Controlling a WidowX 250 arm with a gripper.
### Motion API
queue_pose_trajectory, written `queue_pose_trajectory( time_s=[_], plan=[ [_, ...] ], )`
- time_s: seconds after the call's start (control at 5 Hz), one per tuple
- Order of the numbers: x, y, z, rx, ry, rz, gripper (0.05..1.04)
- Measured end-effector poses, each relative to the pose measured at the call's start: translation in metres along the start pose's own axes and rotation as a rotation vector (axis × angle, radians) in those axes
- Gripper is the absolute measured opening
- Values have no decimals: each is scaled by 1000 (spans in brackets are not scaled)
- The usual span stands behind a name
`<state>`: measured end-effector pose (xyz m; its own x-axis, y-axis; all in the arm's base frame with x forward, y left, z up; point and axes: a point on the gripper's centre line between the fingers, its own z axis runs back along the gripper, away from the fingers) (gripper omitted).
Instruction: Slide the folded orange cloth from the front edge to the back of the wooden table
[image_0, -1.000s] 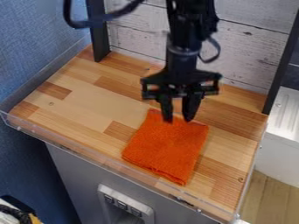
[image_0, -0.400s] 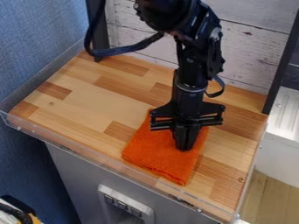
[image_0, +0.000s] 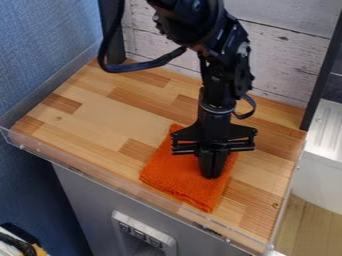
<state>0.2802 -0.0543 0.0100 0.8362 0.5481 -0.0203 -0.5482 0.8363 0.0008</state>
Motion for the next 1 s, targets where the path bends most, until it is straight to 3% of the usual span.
queue_pose_trajectory(
  time_s=[0.6,1.0],
  plan=[
    [50,9,0,-35,-6,-295,59],
    [87,15,2,-25,-27,-456,59]
  ],
)
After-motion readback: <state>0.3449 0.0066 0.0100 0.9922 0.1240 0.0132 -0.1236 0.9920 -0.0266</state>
